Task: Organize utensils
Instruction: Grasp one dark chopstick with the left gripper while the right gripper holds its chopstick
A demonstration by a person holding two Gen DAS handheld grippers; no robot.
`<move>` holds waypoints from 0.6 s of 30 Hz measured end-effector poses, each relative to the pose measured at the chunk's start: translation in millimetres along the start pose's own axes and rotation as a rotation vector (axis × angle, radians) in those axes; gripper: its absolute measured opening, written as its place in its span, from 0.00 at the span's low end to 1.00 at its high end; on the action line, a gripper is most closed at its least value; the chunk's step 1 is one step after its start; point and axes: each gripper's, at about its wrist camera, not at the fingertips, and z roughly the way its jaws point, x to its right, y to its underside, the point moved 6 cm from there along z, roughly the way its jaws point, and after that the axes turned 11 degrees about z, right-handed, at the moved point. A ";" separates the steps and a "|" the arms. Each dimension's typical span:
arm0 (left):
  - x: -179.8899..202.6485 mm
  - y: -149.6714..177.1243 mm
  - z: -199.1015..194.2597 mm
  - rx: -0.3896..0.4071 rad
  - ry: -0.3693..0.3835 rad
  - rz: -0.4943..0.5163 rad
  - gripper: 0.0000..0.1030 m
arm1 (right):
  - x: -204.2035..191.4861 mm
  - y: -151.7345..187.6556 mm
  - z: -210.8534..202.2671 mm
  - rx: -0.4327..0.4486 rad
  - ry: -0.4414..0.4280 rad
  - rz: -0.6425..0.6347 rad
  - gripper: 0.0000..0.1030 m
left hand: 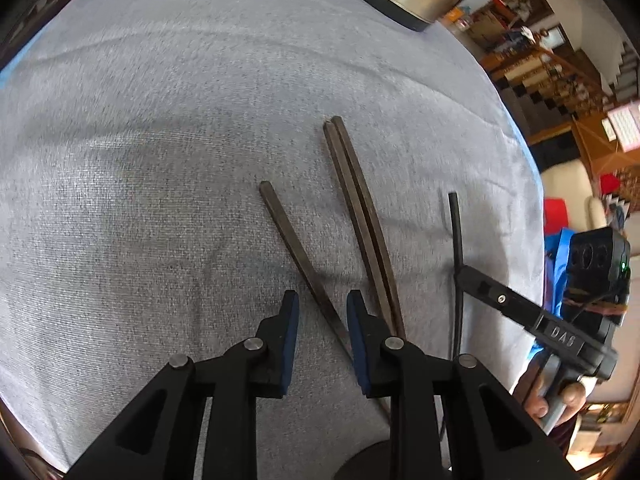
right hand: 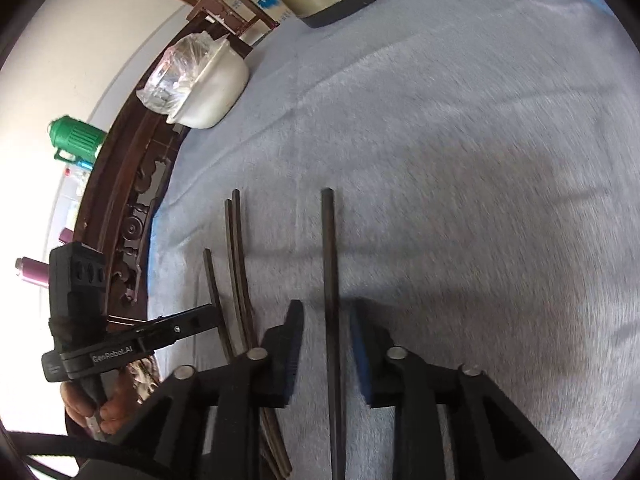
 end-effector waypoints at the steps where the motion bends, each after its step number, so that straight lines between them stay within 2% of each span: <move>1: -1.5 -0.9 -0.3 0.002 0.003 -0.012 0.25 | -3.1 -1.3 1.8 0.005 0.016 -0.013 0.28; 4: -5.2 -2.3 -2.8 0.006 0.008 -0.034 0.24 | -12.4 -2.8 6.0 0.003 0.069 -0.072 0.26; 5: -5.5 -2.2 -3.1 0.007 0.003 -0.040 0.21 | -13.6 -3.0 6.9 0.002 0.089 -0.087 0.21; 6: -7.0 -3.0 -2.9 0.008 -0.008 -0.042 0.13 | -12.9 -3.1 7.3 0.008 0.113 -0.102 0.11; 7: -8.2 -4.2 -2.0 0.010 -0.014 -0.046 0.12 | -11.4 -2.9 7.2 0.018 0.136 -0.129 0.08; 13: -16.5 0.8 -8.6 0.036 -0.002 -0.078 0.11 | -9.2 2.2 1.4 0.062 0.140 -0.182 0.07; 18: -12.3 12.4 -27.4 0.082 -0.009 -0.066 0.11 | -1.5 3.1 -25.4 0.132 0.037 -0.130 0.07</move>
